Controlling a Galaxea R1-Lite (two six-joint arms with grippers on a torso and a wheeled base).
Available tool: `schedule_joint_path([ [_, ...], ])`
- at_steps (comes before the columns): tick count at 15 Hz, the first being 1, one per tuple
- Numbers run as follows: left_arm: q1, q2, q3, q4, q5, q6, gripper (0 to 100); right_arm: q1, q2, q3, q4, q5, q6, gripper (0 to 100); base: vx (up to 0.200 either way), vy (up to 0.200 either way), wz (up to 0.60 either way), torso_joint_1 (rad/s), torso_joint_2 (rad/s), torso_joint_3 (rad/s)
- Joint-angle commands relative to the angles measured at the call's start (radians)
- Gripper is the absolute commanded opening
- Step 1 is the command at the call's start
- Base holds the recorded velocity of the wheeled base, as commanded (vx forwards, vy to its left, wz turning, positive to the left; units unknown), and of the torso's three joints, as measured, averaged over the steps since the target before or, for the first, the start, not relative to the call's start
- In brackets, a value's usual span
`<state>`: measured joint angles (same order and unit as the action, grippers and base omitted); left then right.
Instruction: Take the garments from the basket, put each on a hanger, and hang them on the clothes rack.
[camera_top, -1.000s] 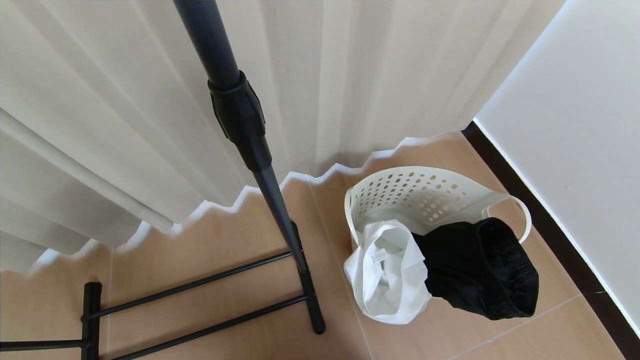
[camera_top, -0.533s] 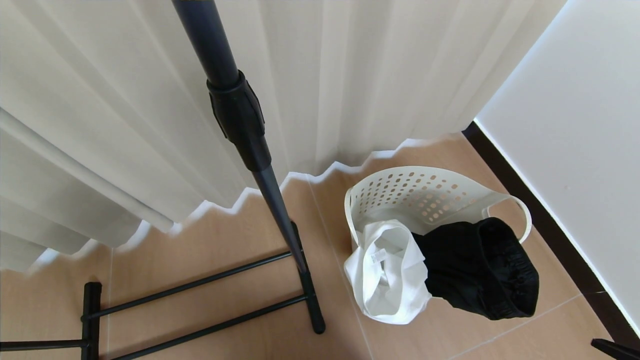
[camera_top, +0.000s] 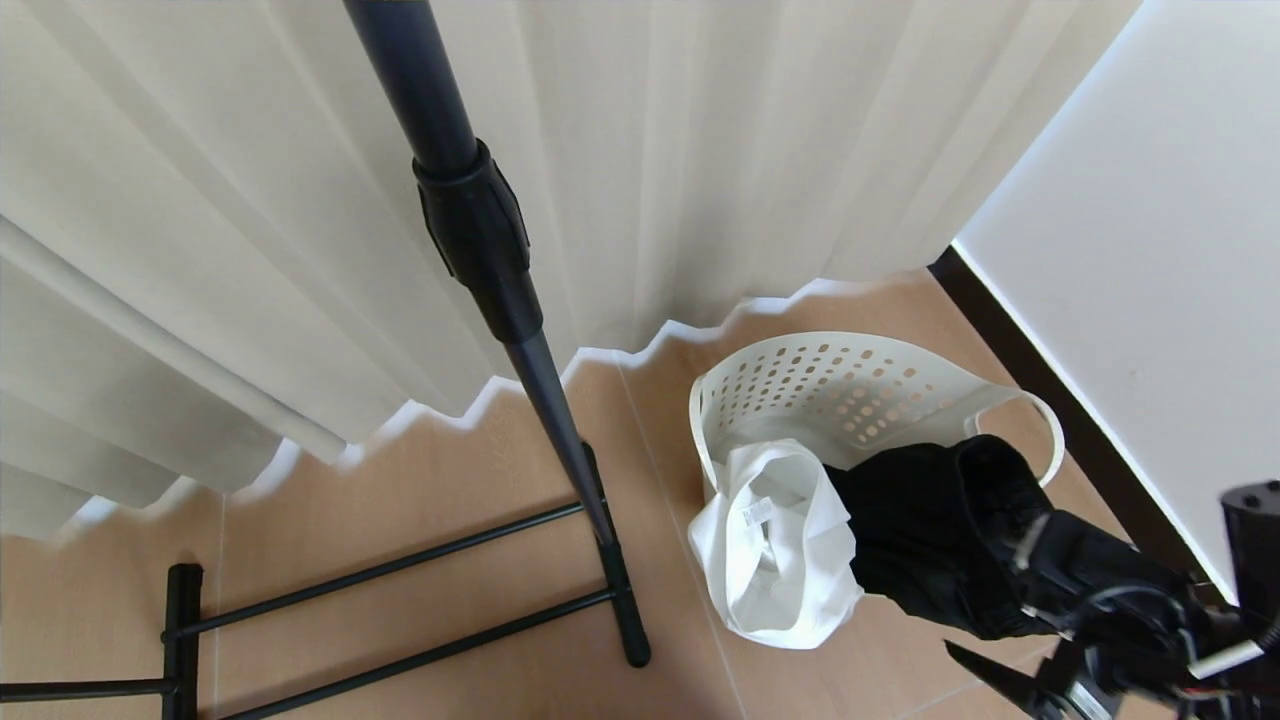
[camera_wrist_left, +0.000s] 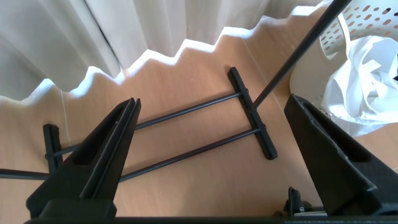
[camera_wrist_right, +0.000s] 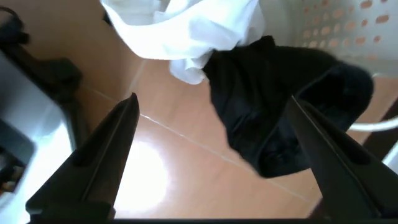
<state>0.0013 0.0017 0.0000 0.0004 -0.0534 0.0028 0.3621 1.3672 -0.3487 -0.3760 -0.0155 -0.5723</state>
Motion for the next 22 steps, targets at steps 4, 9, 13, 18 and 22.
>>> schedule_joint_path([
  [4,0.000,0.000,0.000,0.000,0.000,-0.001,100,0.074,0.489,-0.401,-0.136,-0.141,-0.179,100,0.000,0.000,0.00,0.000,0.00,0.000],
  [9,0.000,0.000,0.000,0.001,0.001,-0.001,100,0.107,0.685,-0.526,-0.185,-0.201,-0.253,100,0.000,0.000,0.00,0.000,0.00,0.000],
  [13,0.000,0.000,0.000,0.000,0.003,-0.001,100,0.115,0.805,-0.601,-0.319,-0.254,-0.253,100,0.000,0.000,0.00,0.000,0.00,0.000],
  [18,0.000,0.001,0.000,0.000,0.003,-0.001,100,0.121,0.912,-0.736,-0.383,-0.327,-0.245,100,0.000,0.000,0.00,0.000,0.00,0.000],
  [22,0.000,0.001,0.000,0.000,0.003,-0.001,100,0.136,0.969,-0.800,-0.465,-0.403,-0.236,100,0.000,0.000,0.00,0.000,0.00,0.000],
])
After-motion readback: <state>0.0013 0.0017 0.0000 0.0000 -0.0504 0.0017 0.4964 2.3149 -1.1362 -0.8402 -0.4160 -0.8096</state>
